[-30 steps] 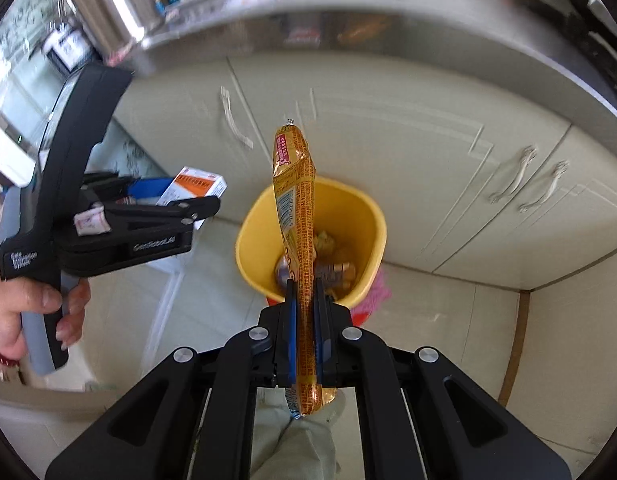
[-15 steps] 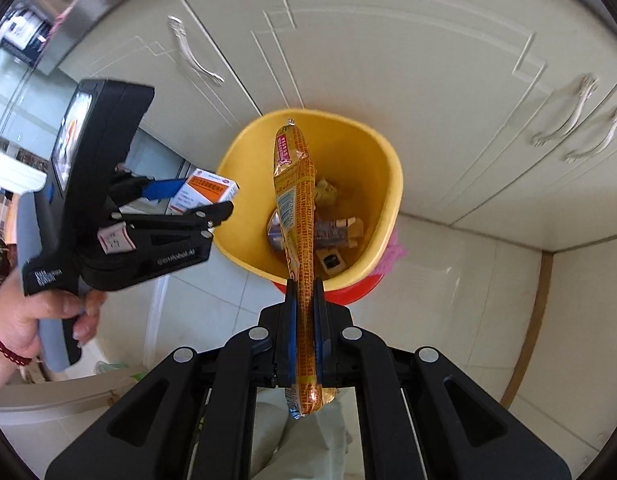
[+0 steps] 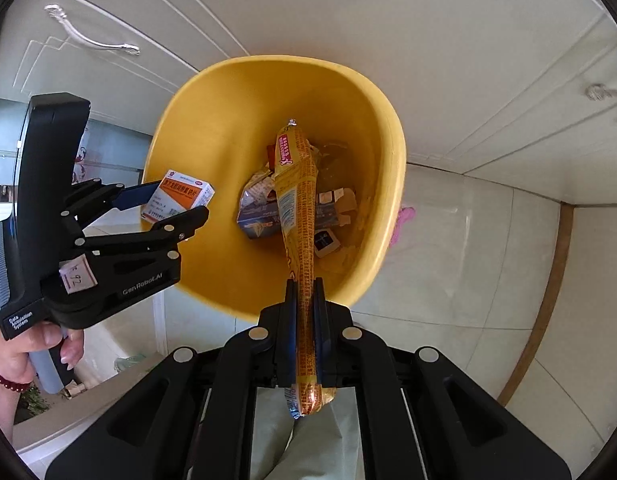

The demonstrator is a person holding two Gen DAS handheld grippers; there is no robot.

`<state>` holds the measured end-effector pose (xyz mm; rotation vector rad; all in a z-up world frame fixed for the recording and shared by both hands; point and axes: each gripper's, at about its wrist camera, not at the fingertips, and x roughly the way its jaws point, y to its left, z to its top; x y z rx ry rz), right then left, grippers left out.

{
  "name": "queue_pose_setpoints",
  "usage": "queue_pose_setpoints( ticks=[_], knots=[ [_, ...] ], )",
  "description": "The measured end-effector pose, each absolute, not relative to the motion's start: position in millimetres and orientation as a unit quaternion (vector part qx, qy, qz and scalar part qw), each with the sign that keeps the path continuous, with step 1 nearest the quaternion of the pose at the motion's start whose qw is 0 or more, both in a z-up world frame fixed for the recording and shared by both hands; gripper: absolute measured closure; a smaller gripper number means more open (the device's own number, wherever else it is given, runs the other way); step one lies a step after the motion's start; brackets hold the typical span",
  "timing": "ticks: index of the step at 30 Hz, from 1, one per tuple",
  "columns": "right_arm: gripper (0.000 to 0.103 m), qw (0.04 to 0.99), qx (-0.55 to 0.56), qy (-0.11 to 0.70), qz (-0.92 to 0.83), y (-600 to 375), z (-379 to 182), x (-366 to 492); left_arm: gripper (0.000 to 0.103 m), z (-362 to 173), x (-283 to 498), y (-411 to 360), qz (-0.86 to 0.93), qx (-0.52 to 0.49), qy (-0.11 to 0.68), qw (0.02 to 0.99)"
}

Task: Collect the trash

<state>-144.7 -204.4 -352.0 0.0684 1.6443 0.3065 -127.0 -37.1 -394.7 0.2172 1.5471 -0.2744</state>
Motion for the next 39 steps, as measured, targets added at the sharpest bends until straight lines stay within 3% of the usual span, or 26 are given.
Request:
queue_pose_setpoints(
  ticks=[8, 10, 12, 14, 24, 34, 37, 39],
  knots=[
    [0.094, 0.673, 0.034, 0.726, 0.135, -199.2, -363.7, -128.4, 0.049, -401.1, -118.3, -39.1, -0.12, 0.107, 0.696, 0.699],
    [0.087, 0.675, 0.037, 0.725, 0.132, -198.7, -363.4, -132.9, 0.049, -401.1, -116.3, -40.2, -0.119, 0.109, 0.694, 0.702],
    [0.064, 0.68, 0.04, 0.72, 0.131, -198.6, -362.1, -130.1, 0.047, -400.3, -114.8, -41.7, -0.116, 0.111, 0.689, 0.707],
    [0.059, 0.686, 0.041, 0.714, 0.133, -197.1, -358.7, -126.6, 0.044, -399.0, -114.1, -42.8, -0.115, 0.109, 0.684, 0.712],
    [0.059, 0.701, 0.047, 0.698, 0.134, -203.0, -349.0, -129.5, 0.042, -392.4, -117.4, -47.5, -0.114, 0.116, 0.673, 0.721],
    [0.059, 0.765, 0.044, 0.635, 0.1, -212.6, -313.4, -143.8, 0.023, -374.0, -120.1, -39.1, -0.082, 0.071, 0.66, 0.744],
    [0.052, 0.799, 0.03, 0.597, 0.067, -216.4, -295.6, -155.1, 0.018, -367.5, -122.7, -33.9, -0.07, 0.056, 0.655, 0.751],
    [0.043, 0.812, 0.031, 0.58, 0.052, -219.7, -288.5, -159.9, 0.016, -360.2, -128.1, -30.2, -0.061, 0.044, 0.65, 0.757]
  ],
)
